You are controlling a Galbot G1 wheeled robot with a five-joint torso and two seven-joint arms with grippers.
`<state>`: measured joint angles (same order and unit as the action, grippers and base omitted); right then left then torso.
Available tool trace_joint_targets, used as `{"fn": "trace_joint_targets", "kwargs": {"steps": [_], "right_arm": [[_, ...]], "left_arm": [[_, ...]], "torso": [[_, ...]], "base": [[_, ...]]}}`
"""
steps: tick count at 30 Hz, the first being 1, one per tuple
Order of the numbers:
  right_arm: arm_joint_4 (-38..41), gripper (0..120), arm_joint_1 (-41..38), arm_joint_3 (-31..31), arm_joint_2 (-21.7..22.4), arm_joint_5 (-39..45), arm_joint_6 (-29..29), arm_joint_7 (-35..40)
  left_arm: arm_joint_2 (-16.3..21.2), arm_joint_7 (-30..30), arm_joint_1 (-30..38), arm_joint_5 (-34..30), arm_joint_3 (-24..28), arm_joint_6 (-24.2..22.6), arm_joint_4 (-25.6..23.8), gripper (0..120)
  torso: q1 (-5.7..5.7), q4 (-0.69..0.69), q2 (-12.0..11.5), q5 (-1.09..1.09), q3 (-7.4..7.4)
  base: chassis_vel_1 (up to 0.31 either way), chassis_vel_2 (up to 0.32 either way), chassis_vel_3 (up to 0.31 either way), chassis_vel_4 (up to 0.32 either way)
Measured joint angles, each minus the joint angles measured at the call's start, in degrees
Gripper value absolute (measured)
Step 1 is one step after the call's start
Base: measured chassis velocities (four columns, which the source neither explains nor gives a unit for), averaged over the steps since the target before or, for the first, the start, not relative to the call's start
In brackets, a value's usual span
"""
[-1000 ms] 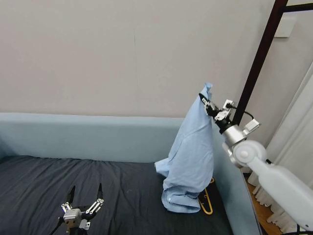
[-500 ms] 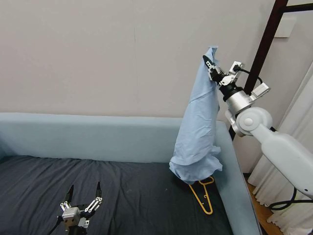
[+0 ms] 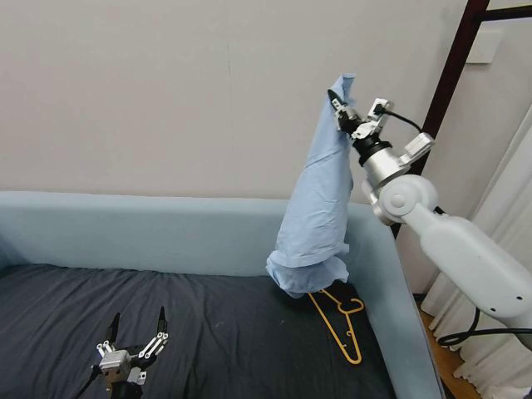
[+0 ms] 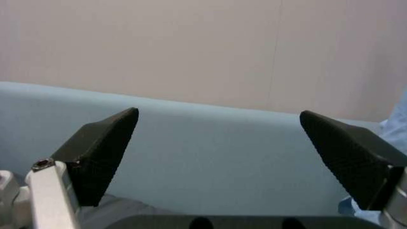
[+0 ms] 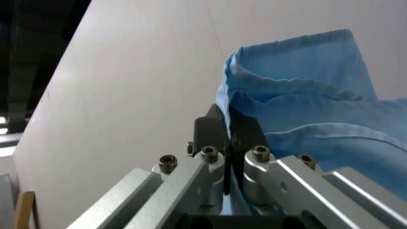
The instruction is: Pick up the clothes from the sofa and hang them on the clothes hanger.
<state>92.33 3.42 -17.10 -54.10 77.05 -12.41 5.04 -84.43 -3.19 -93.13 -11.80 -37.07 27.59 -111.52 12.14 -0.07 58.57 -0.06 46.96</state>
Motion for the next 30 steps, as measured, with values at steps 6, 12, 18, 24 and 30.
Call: {"fn": "trace_joint_targets", "kwargs": {"steps": [6,12,18,24,30], "right_arm": [[-2.3,0,-1.1,-3.1,-7.6,-6.6,-1.2,7.7],[-7.6,0,-2.7,-3.3,-12.4,-9.7,-2.1,10.3],[-6.6,0,4.8,-1.3,-9.7,-13.1,-2.7,9.8],[-4.4,0,20.0,2.8,-3.6,-18.5,-3.5,8.1],[-1.9,0,36.0,7.5,0.4,-25.0,-4.4,7.1]], "left_arm": [[0.3,-0.1,0.0,-0.5,-0.5,0.7,0.7,100],[0.6,-0.2,-0.1,-1.0,-0.8,1.1,1.1,100],[0.8,-0.2,0.2,-1.1,-0.8,1.3,1.4,100],[0.5,-0.2,0.9,-0.9,-0.1,1.3,2.1,100],[-0.4,-0.2,1.6,0.5,1.2,1.1,2.9,100]], "torso": [[0.0,0.01,0.0,-0.01,0.0],[0.0,0.01,0.0,-0.02,0.0],[0.0,0.01,0.0,0.02,0.0],[0.0,-0.03,0.0,0.04,0.0],[0.0,-0.03,0.0,0.02,-0.01]], "base": [[0.0,0.0,0.0,0.0],[0.0,0.0,0.0,0.0],[0.0,0.0,0.0,0.0],[0.0,0.0,0.0,0.0],[0.0,0.0,0.0,0.0]]}}
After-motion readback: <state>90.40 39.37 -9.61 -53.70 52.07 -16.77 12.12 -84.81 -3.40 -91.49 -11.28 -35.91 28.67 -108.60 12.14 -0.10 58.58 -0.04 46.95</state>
